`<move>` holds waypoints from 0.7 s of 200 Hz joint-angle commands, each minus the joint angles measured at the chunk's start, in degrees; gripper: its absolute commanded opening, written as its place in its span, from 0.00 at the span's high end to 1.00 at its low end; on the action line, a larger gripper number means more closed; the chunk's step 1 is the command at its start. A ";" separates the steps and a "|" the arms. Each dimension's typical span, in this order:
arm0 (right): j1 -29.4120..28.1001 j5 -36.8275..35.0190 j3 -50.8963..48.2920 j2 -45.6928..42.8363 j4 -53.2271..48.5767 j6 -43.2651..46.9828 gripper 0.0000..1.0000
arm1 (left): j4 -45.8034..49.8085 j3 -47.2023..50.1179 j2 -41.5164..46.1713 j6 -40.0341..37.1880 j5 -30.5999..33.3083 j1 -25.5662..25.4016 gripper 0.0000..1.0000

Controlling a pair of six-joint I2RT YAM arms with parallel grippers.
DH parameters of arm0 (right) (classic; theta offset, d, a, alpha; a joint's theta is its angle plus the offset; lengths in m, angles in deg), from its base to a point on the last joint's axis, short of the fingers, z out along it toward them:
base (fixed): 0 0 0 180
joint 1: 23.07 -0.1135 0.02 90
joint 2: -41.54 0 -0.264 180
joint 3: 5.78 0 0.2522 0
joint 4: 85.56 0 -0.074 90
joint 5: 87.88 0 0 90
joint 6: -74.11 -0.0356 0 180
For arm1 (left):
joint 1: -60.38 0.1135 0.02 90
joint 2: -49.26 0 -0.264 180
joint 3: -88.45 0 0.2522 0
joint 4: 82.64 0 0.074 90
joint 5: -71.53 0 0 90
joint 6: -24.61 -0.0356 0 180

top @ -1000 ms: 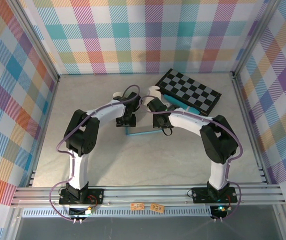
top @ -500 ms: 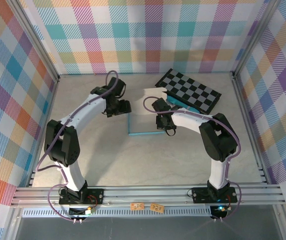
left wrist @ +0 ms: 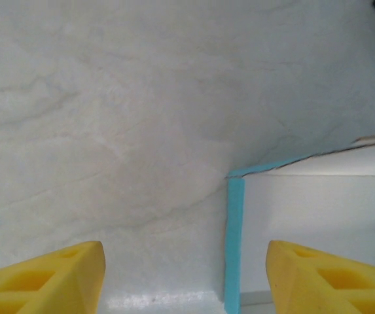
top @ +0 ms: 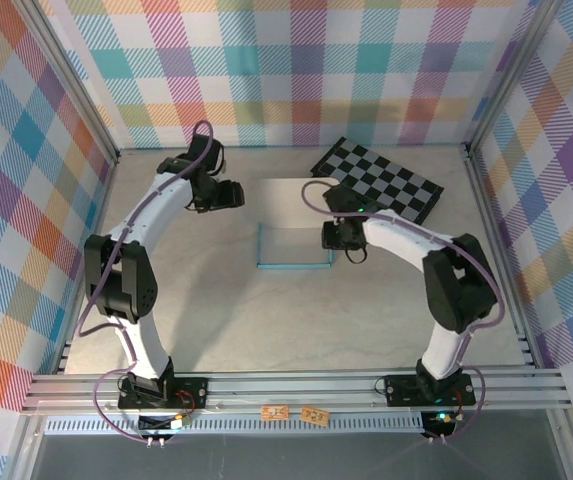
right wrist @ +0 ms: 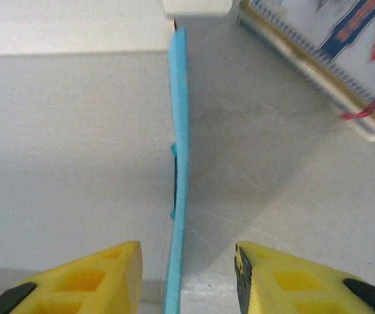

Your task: Fold the paper box

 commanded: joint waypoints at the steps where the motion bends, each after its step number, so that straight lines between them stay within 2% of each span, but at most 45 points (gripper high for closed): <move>1: 6.45 11.22 4.23 -2.96 -0.83 8.74 0.55 | -0.19 -4.49 -3.01 -11.00 -5.92 0.61 0.35; 9: 8.07 15.01 6.32 -2.22 -1.38 11.73 0.55 | -1.22 -5.00 -3.73 -13.51 -7.50 0.70 0.35; 37: 10.69 19.13 16.47 3.88 -6.17 19.40 0.55 | -7.49 -3.91 -5.24 -17.32 -9.16 0.70 0.34; 81: 12.09 23.69 30.84 14.95 -13.23 24.17 0.54 | -6.49 -7.79 -9.98 -19.10 -9.91 0.70 0.33; 109: 12.08 26.53 34.51 18.20 -14.24 26.60 0.54 | -5.90 -10.22 -12.45 -19.11 -10.88 0.35 0.34; 140: 12.08 26.51 36.41 20.22 -15.61 28.43 0.55 | -5.85 -11.26 -13.59 -19.10 -11.61 -0.08 0.35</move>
